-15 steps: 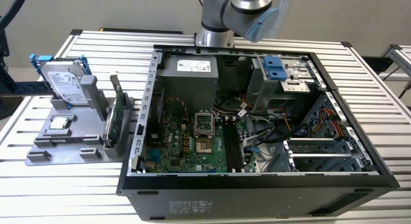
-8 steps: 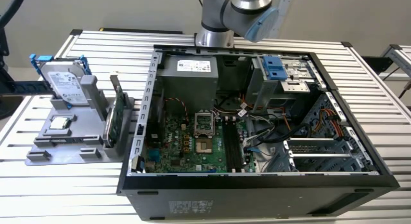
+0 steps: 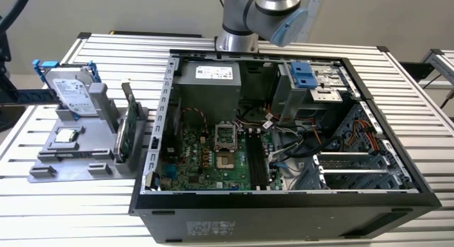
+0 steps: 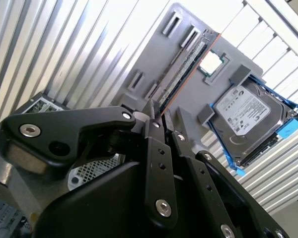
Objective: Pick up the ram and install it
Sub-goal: 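Pick up the ram and move it above insertion slot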
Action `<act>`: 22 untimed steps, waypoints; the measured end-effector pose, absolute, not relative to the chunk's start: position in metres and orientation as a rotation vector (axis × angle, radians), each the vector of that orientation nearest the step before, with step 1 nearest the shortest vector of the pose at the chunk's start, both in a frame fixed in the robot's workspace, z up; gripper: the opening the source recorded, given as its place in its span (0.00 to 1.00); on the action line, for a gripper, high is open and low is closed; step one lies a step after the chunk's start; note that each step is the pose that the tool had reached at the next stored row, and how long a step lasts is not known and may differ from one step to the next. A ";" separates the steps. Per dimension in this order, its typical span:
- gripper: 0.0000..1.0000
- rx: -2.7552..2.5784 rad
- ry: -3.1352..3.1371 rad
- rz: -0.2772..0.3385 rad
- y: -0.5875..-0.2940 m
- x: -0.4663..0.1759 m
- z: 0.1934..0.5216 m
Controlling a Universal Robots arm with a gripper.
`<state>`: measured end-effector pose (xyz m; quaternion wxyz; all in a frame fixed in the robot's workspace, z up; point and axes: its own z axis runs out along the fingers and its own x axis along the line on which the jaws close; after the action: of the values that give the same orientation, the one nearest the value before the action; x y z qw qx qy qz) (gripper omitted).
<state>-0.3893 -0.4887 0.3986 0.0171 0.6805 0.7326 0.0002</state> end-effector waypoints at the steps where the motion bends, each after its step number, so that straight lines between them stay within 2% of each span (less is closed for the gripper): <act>1: 0.00 2.115 2.277 0.001 -0.489 -0.389 0.398; 22: 0.00 2.115 2.277 0.001 -0.489 -0.378 0.399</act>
<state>-0.3785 -0.4887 0.3985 0.0172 0.6804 0.7326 0.0003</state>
